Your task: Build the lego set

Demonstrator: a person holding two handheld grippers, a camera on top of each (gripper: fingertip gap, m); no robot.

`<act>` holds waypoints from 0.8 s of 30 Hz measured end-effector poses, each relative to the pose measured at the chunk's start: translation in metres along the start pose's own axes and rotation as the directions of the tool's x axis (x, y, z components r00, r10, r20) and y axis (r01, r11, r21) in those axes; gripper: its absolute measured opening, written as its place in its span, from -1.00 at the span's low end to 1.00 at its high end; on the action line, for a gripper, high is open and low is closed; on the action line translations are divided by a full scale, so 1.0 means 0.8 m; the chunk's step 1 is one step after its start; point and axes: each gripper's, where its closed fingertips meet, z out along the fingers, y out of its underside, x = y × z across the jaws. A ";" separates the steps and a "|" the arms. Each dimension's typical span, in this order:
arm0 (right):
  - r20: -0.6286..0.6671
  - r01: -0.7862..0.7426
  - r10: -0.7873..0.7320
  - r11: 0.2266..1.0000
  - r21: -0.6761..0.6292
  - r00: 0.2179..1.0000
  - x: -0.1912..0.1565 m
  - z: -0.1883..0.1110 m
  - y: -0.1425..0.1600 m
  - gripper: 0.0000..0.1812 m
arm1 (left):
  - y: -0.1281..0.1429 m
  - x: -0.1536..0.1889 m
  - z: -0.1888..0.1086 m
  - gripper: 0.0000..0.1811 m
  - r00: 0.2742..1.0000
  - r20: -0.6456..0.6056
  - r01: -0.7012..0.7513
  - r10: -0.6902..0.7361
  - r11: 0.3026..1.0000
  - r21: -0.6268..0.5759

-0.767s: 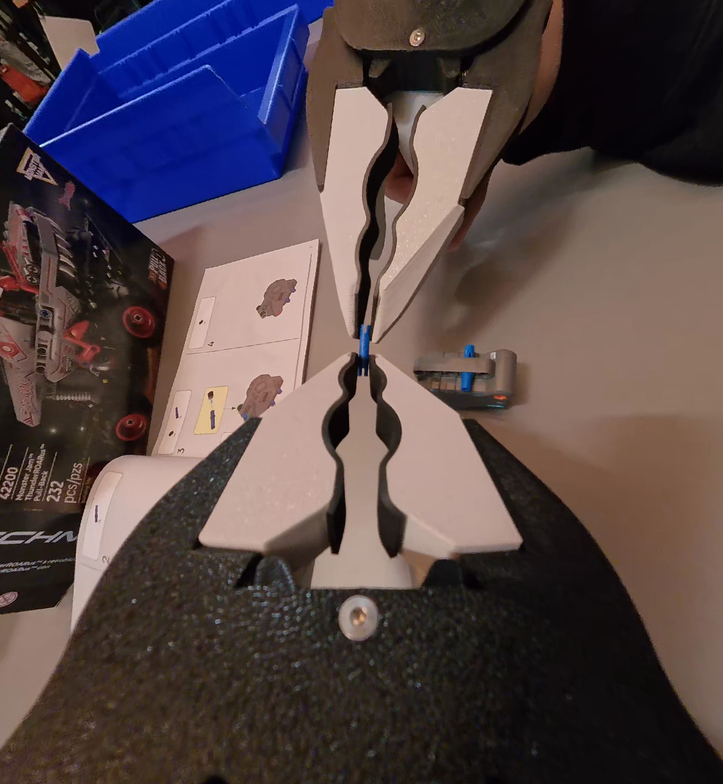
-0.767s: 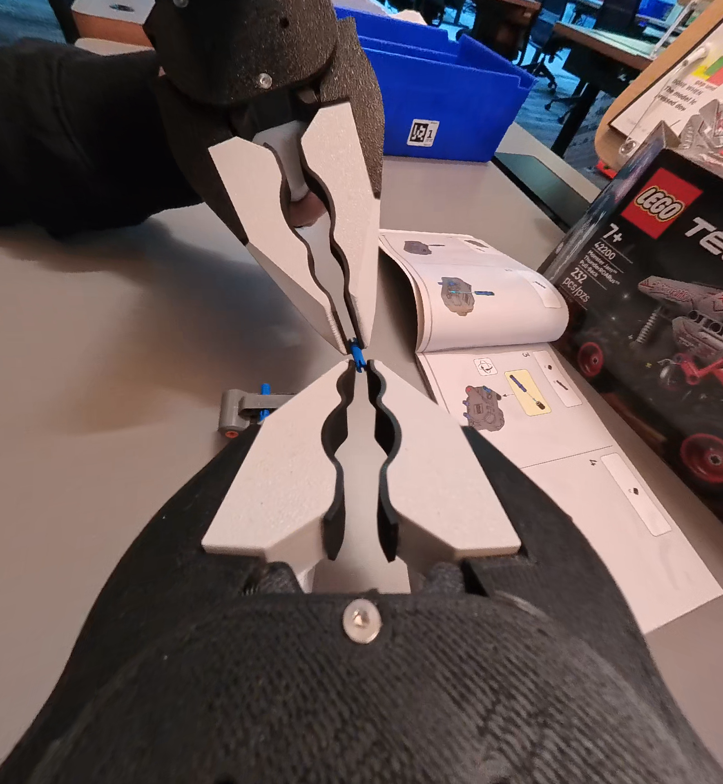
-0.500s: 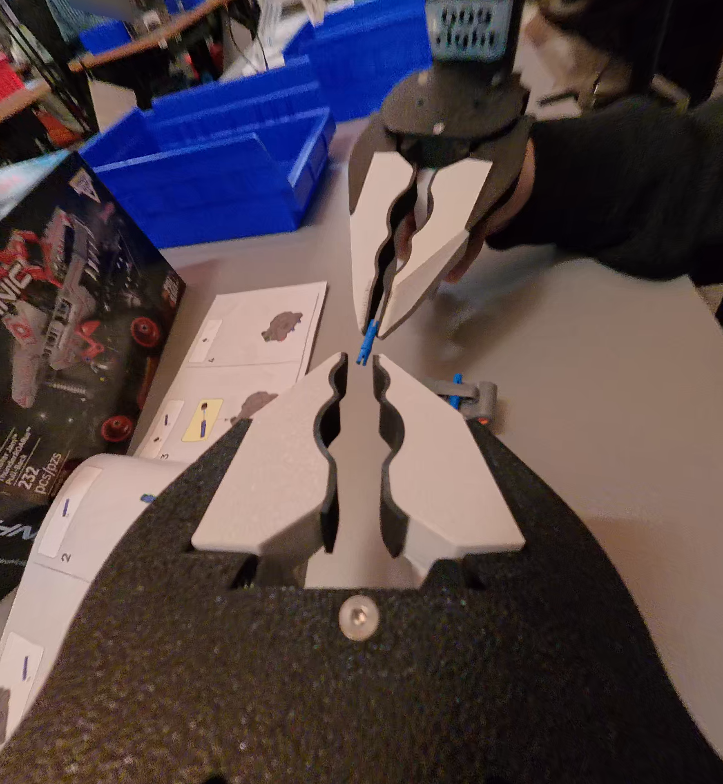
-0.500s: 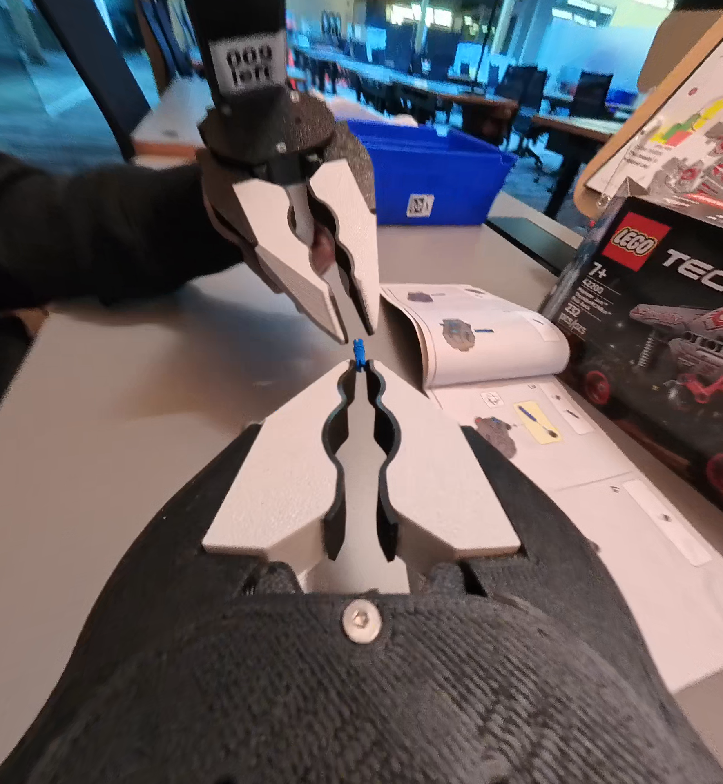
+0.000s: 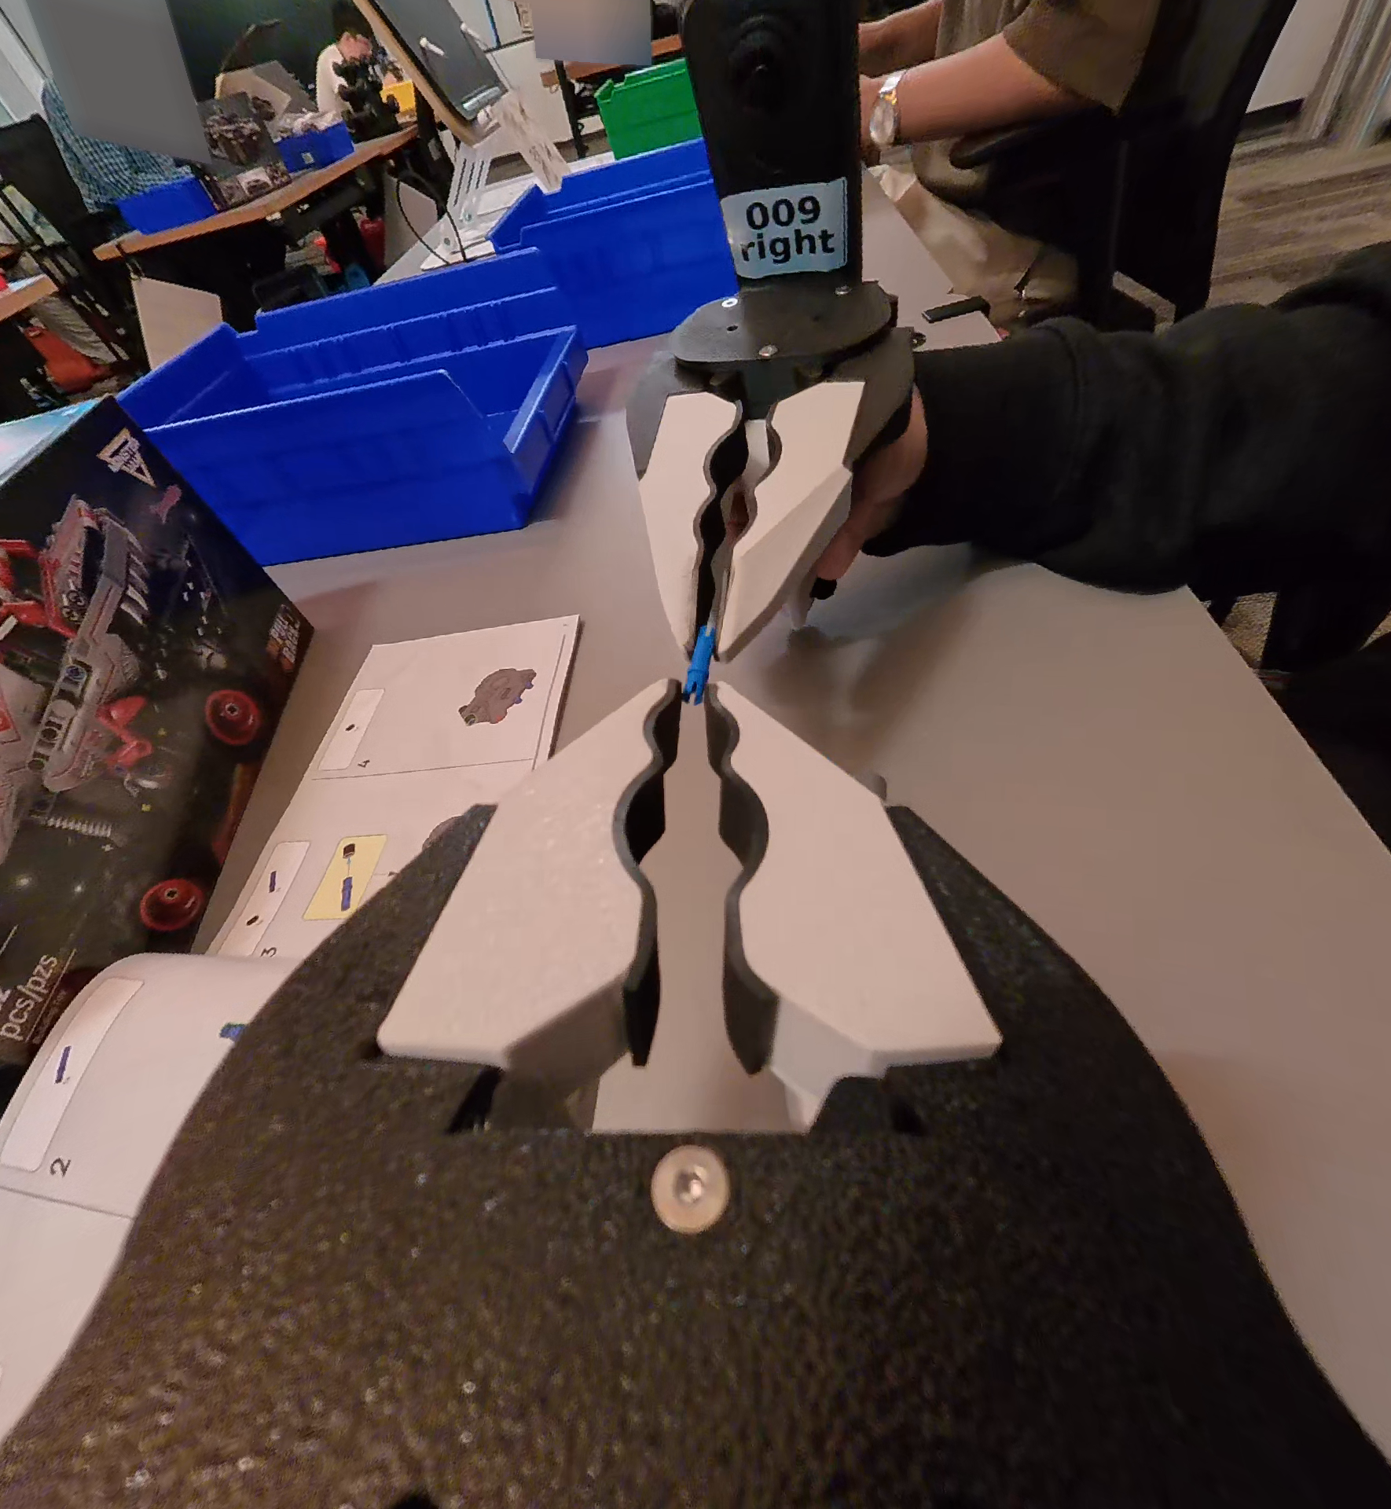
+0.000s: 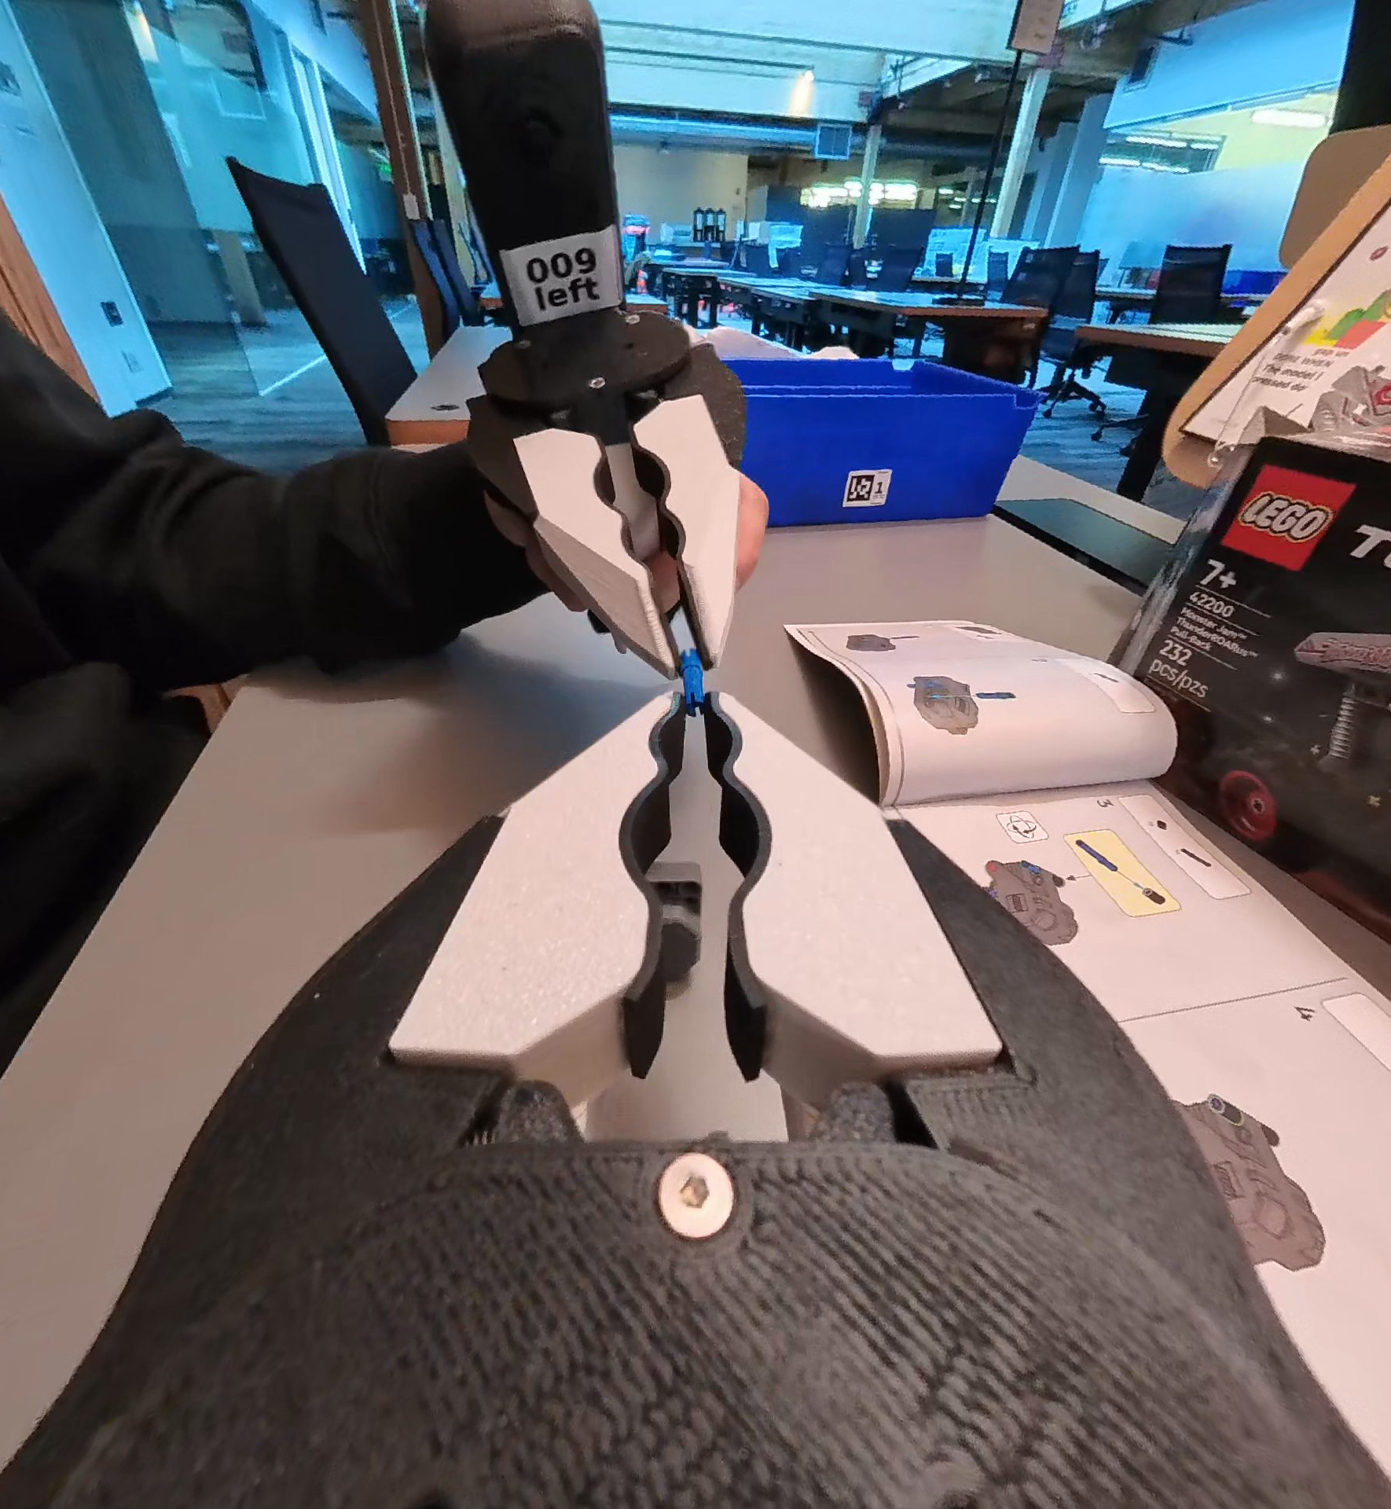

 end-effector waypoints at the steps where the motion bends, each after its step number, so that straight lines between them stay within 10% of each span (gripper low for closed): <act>1: 0.003 0.003 -0.003 1.000 -0.004 1.000 -0.001 0.000 0.001 -0.97 | 0.001 0.001 0.000 -0.97 1.000 -0.007 0.000 0.000 1.000 -0.006; 9: -0.006 0.019 -0.019 0.998 -0.066 1.000 -0.003 0.004 0.017 -0.96 | 0.015 0.004 0.000 -0.98 0.999 -0.024 -0.023 0.022 0.998 -0.062; 16: 0.008 0.056 -0.056 0.948 -0.313 0.998 -0.013 -0.002 0.063 -0.33 | 0.060 0.002 -0.015 -0.98 0.998 -0.060 -0.017 0.007 0.985 -0.174; 24: 0.070 0.048 -0.019 0.898 -0.436 0.997 -0.025 0.005 0.090 -0.24 | 0.065 0.009 -0.013 -0.98 0.994 -0.112 0.001 -0.019 0.988 -0.154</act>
